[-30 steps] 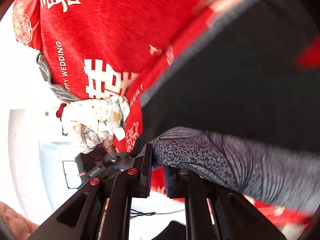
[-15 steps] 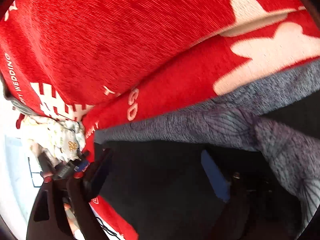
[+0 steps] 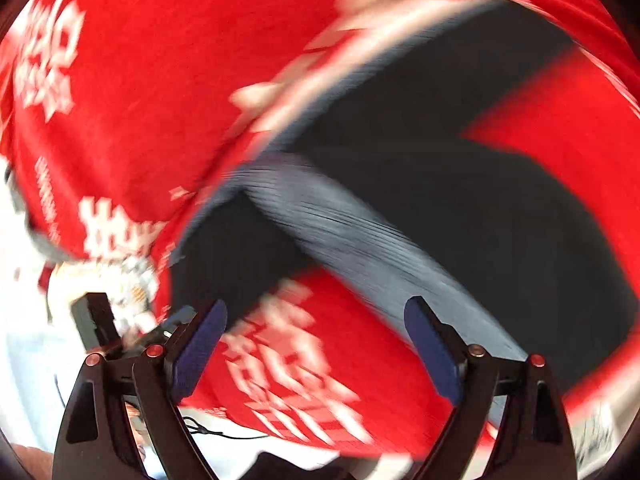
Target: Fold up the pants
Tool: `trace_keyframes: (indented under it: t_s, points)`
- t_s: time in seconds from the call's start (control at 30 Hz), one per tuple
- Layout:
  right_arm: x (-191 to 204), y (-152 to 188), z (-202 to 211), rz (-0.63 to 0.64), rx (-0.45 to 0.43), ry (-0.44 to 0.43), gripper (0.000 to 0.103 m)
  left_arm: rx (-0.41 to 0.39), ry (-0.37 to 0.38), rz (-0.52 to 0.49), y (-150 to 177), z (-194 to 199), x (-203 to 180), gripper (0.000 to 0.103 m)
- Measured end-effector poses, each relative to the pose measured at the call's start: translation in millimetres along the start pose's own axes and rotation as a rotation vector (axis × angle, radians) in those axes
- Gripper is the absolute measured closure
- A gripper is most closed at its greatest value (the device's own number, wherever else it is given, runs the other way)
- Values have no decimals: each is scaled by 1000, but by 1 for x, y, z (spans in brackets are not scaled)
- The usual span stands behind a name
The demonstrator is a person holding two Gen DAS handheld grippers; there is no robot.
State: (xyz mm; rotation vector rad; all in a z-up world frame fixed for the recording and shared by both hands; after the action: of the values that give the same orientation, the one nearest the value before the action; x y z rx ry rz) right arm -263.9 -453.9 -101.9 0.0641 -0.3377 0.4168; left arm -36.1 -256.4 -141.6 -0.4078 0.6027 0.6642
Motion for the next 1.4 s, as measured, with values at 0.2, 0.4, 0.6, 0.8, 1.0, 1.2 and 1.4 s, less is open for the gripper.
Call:
trace_keyframes:
  t_s: [0.2, 0.4, 0.6, 0.8, 1.0, 1.2, 1.4]
  points:
    - [-117, 41, 5, -240, 11, 18, 21, 161, 62, -108, 10, -91, -76, 26]
    - [-122, 55, -26, -342, 72, -190, 41, 202, 70, -125, 0, -124, -100, 22]
    - [-99, 21, -6, -312, 35, -331, 87, 182, 113, -100, -32, -123, -127, 22]
    - [-81, -92, 63, -201, -112, -407, 87, 43, 131, -114, -109, -101, -155, 22]
    - [-72, -223, 71, -109, -189, -278, 81, -104, 62, -124, -193, -100, -156, 22]
    - [-60, -283, 69, 9, -225, -119, 29, -139, -103, -159, -208, -82, -123, 22]
    - [-109, -245, 52, -105, -190, 25, 31, -95, -302, -101, -153, -58, -56, 22]
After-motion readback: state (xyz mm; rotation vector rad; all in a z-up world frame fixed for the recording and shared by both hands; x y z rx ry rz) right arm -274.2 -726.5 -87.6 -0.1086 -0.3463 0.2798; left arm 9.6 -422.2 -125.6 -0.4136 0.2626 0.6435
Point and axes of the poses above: each gripper's, at about its wrist camera, not at the fingertips, and z roughly against the way its jaws point, x to its left, y to its underside, the point moved 8 cm from there along -z, roughly the way its jaws point, and after that the axes turned 12 degrees about y, right-handed, at the moved point
